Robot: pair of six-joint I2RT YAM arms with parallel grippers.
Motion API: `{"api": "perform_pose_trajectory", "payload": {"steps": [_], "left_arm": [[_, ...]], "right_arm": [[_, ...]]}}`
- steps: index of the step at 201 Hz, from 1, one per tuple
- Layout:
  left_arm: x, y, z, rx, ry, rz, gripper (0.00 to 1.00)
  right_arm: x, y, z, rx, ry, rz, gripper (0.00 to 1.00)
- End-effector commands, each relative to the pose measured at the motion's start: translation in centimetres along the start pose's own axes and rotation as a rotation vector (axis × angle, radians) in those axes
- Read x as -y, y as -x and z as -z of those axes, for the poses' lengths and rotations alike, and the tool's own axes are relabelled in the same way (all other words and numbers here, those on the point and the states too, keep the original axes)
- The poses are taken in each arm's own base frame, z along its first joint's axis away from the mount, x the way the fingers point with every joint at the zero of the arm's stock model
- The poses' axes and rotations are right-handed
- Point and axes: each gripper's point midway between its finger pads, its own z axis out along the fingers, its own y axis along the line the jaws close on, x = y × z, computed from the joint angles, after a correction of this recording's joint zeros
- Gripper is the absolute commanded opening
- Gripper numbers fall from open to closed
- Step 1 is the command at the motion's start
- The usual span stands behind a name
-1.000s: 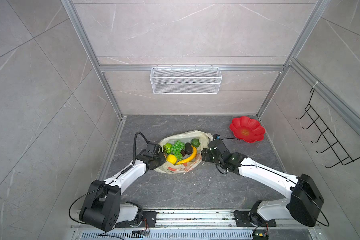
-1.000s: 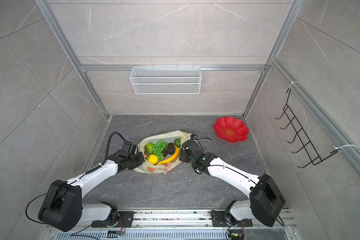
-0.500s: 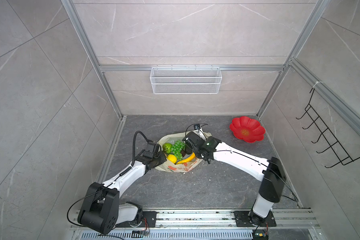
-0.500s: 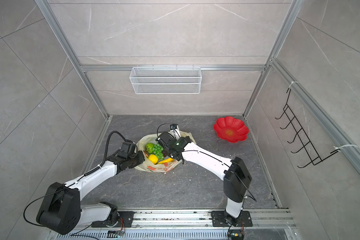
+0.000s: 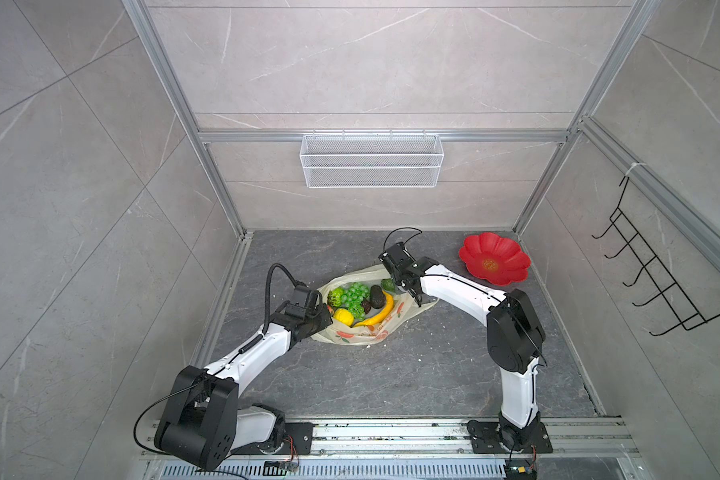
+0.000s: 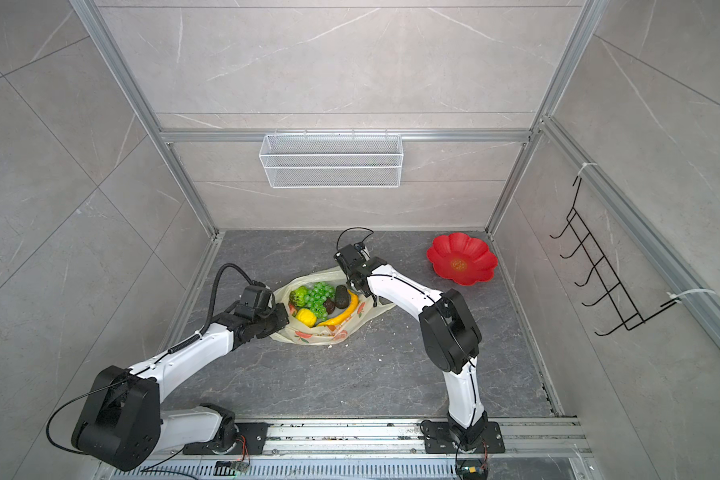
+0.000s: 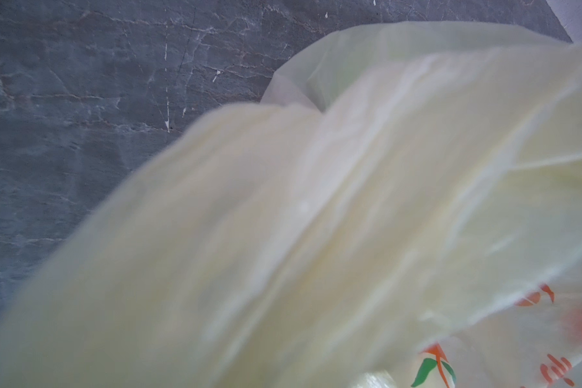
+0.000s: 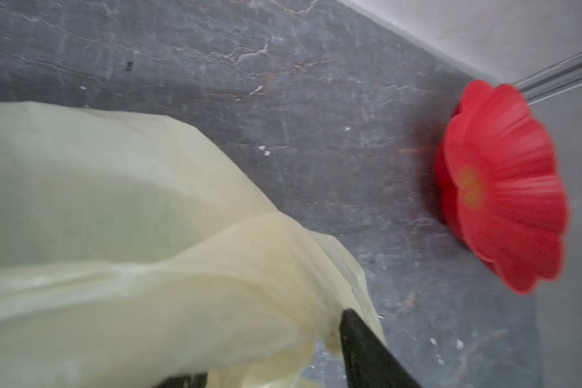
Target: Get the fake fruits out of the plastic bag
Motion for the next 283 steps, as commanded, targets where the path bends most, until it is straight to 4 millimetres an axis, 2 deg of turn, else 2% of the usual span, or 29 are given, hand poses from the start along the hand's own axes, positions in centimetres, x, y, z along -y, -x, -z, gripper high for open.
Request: {"api": "perform_pose_trajectory", "payload": {"steps": [1, 37, 54, 73, 89, 105, 122, 133, 150, 173, 209, 228, 247, 283], "left_arm": [[0.1, 1.2, 0.0, 0.043, -0.018, -0.017, 0.00], [-0.2, 2.2, -0.6, 0.051, -0.028, 0.000, 0.00], [-0.8, 3.0, -0.8, 0.058, -0.013, 0.011, 0.00], [-1.6, 5.1, -1.0, 0.082, -0.037, 0.063, 0.00], [-2.7, 7.7, -0.7, 0.121, -0.049, 0.118, 0.00], [-3.8, 10.7, 0.3, 0.172, -0.052, 0.157, 0.00], [-4.2, 12.8, 2.0, 0.238, -0.089, 0.200, 0.00], [-4.2, 13.4, 3.0, 0.283, -0.102, 0.206, 0.00], [-4.1, 12.6, 3.2, 0.288, -0.131, 0.202, 0.00], [-4.0, 10.0, 2.0, 0.216, -0.172, 0.208, 0.00], [-6.1, 6.4, 0.5, 0.150, -0.103, 0.172, 0.00], [-6.9, 5.3, -0.7, 0.104, -0.075, 0.163, 0.00], [-7.0, 5.2, -0.9, 0.100, -0.074, 0.159, 0.00], [-5.3, 6.8, -0.1, 0.141, -0.124, 0.122, 0.00]], "right_arm": [[-3.2, 0.4, 0.5, -0.002, 0.235, -0.102, 0.49], [-4.8, 1.1, 0.2, -0.019, 0.391, -0.215, 0.20], [-6.2, 2.4, 0.9, 0.000, 0.499, -0.253, 0.11], [-8.6, 4.5, 2.0, 0.013, 0.647, -0.303, 0.00], [-10.7, 7.0, 3.6, 0.032, 0.786, -0.341, 0.00], [-11.8, 9.7, 5.6, 0.076, 0.904, -0.385, 0.00], [-11.9, 11.8, 7.5, 0.128, 0.964, -0.420, 0.00], [-11.4, 12.5, 8.3, 0.158, 0.979, -0.439, 0.00], [-10.0, 12.6, 8.3, 0.188, 0.999, -0.505, 0.00], [-8.6, 10.7, 5.8, 0.165, 0.988, -0.566, 0.00], [-8.8, 6.6, 1.5, 0.090, 0.958, -0.587, 0.00], [-9.0, 5.8, 0.0, 0.066, 0.930, -0.582, 0.00], [-9.4, 6.1, -0.1, 0.066, 0.939, -0.567, 0.00], [-10.3, 7.9, 0.5, 0.079, 0.957, -0.529, 0.00]]}}
